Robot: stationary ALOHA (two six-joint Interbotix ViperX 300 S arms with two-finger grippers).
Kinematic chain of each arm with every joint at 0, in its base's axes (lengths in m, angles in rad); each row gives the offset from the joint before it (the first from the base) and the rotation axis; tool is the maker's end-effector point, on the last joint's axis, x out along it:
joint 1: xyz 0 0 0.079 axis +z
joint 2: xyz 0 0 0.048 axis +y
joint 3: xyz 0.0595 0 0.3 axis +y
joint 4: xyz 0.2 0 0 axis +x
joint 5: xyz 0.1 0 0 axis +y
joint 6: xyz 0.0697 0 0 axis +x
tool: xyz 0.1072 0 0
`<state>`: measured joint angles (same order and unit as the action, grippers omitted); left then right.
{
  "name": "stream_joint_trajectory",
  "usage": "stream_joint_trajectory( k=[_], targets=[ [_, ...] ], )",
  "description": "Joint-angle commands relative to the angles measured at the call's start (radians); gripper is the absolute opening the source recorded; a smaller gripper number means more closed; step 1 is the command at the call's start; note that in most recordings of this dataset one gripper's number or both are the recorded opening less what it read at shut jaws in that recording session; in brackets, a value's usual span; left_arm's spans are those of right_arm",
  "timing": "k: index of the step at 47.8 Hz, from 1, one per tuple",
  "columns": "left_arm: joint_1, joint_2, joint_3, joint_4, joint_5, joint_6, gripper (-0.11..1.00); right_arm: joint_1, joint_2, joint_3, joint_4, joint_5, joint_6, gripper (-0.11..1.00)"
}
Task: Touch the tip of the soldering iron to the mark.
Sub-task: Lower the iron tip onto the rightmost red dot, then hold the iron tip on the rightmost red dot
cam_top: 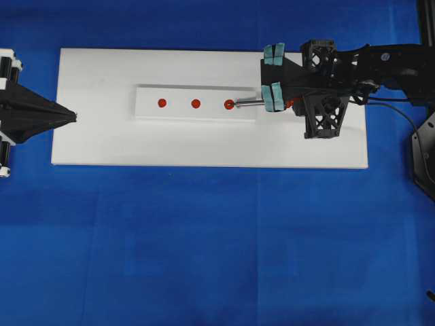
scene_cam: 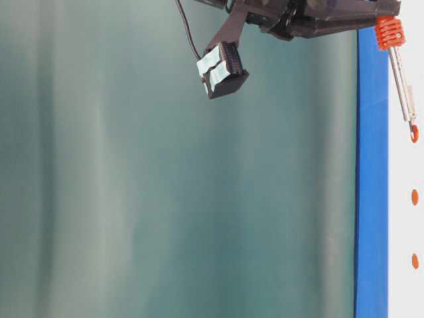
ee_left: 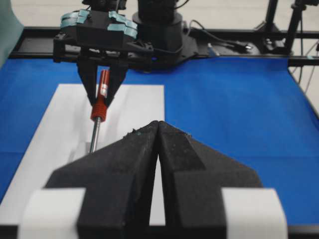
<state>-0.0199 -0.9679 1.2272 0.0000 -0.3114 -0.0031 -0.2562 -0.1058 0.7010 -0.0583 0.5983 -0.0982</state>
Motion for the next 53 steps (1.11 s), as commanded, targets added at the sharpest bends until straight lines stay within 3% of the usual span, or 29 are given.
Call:
stream_joint_trajectory(
  k=[1,53],
  targets=[
    [-0.002,0.003,-0.011,0.002,-0.005,-0.002,0.00,0.000,-0.011,-0.011,0.002,-0.003,-0.002,0.06],
    [-0.002,0.002,-0.011,0.002,-0.005,-0.003,0.00,-0.002,-0.043,-0.026,0.002,0.015,0.000,0.06]
  ],
)
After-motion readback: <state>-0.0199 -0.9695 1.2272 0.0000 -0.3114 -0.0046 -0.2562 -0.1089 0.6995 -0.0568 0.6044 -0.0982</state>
